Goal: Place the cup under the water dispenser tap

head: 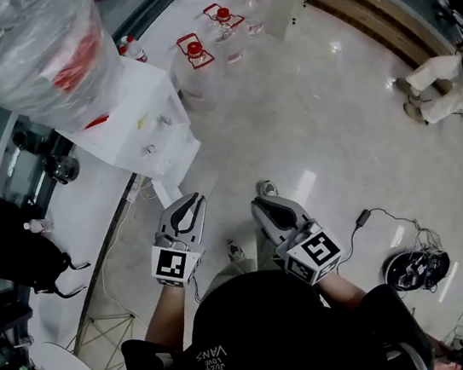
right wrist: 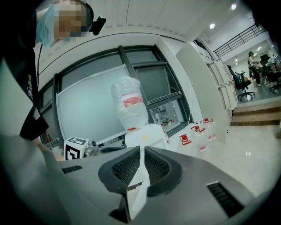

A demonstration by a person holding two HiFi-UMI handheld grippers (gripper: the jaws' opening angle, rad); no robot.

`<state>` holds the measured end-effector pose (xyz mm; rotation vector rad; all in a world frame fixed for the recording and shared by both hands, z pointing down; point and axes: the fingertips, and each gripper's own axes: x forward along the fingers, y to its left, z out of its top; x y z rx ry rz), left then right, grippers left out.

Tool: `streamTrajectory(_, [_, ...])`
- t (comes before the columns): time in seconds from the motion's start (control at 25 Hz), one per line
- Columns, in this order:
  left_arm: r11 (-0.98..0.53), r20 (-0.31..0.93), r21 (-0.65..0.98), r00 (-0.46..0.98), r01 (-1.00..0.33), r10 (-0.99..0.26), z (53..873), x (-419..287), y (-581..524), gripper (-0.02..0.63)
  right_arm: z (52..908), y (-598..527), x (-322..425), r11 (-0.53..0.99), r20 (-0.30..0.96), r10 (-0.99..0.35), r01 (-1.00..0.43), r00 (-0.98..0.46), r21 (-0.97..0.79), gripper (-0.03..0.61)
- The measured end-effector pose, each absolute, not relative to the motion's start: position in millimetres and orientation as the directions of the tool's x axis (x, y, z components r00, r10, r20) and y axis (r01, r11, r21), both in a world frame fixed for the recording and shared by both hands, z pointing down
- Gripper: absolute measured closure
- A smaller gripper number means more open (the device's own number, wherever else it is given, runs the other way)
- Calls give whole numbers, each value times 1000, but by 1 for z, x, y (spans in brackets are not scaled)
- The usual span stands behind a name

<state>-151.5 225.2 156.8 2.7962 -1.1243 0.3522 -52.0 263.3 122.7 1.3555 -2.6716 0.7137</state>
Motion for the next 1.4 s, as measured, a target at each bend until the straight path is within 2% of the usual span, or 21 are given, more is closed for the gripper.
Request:
streamTrajectory(0.36, [-660, 363, 62, 633, -748, -683, 235, -132, 148, 569, 172, 185, -39, 577, 301, -640, -700, -707, -421, 532])
streamTrajectory(0.68, [-584, 486, 94, 549, -806, -680, 341, -123, 87, 561, 241, 111, -31, 606, 345, -536, -636, -771, -478, 532])
streamTrajectory(1.08, [-511, 604, 81, 450, -856, -658, 496, -131, 32, 515, 362, 43, -32, 610, 324, -496, -589, -806, -530, 532])
streamTrajectory(1.4, [-475, 660, 58, 391, -878, -641, 621, -139, 3, 514, 469, 22, -33, 580, 334, -455, -559, -826, -592, 532])
